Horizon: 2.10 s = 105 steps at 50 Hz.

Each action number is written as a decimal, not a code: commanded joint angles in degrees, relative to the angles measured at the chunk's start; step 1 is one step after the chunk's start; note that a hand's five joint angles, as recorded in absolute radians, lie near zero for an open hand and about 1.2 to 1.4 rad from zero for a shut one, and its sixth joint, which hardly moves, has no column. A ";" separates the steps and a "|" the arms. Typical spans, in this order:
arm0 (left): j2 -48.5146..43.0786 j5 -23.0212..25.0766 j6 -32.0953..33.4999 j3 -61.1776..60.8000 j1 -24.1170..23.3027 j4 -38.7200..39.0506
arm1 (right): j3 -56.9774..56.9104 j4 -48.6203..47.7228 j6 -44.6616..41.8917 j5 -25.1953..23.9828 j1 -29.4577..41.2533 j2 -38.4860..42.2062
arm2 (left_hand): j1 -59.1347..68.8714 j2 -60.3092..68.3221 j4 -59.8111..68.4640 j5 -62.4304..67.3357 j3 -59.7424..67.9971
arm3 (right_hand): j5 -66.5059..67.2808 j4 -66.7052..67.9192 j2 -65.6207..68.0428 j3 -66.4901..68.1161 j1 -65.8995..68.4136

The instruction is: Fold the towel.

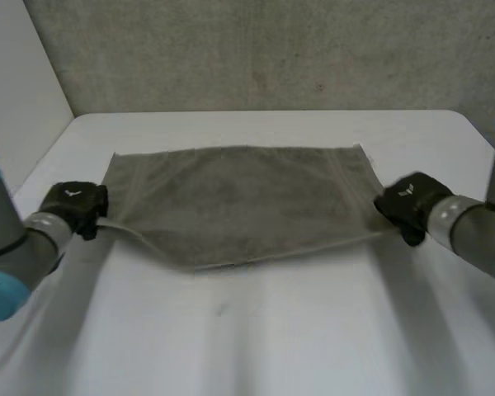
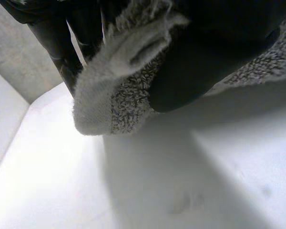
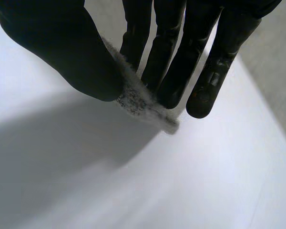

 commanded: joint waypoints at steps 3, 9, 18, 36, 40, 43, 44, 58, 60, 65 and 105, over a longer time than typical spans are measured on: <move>20.09 0.22 2.24 -9.04 4.89 -20.20 | 10.07 14.44 -13.92 3.49 -5.59 -15.29 | 9.28 9.66 9.62 9.47 9.68 | 13.95 11.50 12.24 11.93 24.47; 24.42 3.46 4.70 -9.05 5.87 -34.99 | 10.34 13.92 -15.09 2.00 -6.83 -20.85 | 8.78 9.15 9.12 8.97 9.18 | 13.95 11.50 12.24 11.93 24.47; 16.46 8.40 1.90 -3.53 5.34 -23.53 | 3.69 3.83 -8.16 2.16 -4.20 -7.89 | 8.78 9.15 9.12 8.97 9.18 | 13.95 11.50 12.24 11.93 24.47; -10.01 -5.39 -3.38 18.45 0.24 -18.32 | -12.33 -24.72 -6.64 7.09 2.31 14.72 | 8.61 8.99 8.95 8.80 9.01 | 13.95 11.50 12.24 11.93 24.47; -12.05 -5.58 -4.09 20.40 -0.55 -17.61 | -16.10 -29.67 -9.71 6.91 3.80 19.56 | 8.44 8.82 8.78 8.63 8.84 | 13.95 11.50 12.24 11.93 24.47; -13.89 -5.75 -4.97 22.07 -1.69 -16.47 | -17.70 -29.68 -10.52 6.56 4.42 21.24 | 3.90 4.27 4.24 4.09 4.30 | 13.95 11.50 12.24 11.93 24.47; -14.76 -6.10 -5.31 22.94 -2.30 -15.77 | -19.26 -29.68 -11.04 6.04 4.77 22.63 | -3.76 -3.39 -3.42 -3.57 -3.36 | 13.95 11.50 12.24 11.93 24.47; -15.66 -14.89 -5.41 30.41 -4.76 -13.83 | -24.20 -30.03 -10.17 6.56 5.04 25.47 | -57.33 -56.96 -56.99 -57.14 -56.93 | -56.05 -58.50 -57.76 -58.07 -45.53; -15.39 -14.98 -5.41 30.86 -5.38 -13.74 | -23.41 -29.94 -9.64 7.26 5.04 23.79 | -57.33 -56.96 -56.99 -57.14 -56.93 | -56.05 -58.50 -57.76 -58.07 -45.53; -11.79 -15.24 -5.41 30.06 -6.44 -13.74 | -17.70 -29.33 -2.17 8.23 4.25 15.88 | -57.33 -56.96 -56.99 -57.14 -56.93 | -56.05 -58.50 -57.76 -58.07 -45.53; 14.05 -2.76 -19.56 0.71 -10.92 4.45 | 11.48 -27.83 5.22 -7.96 -12.89 8.15 | -56.32 -55.95 -55.98 -56.13 -55.92 | 13.95 11.50 12.24 11.93 24.47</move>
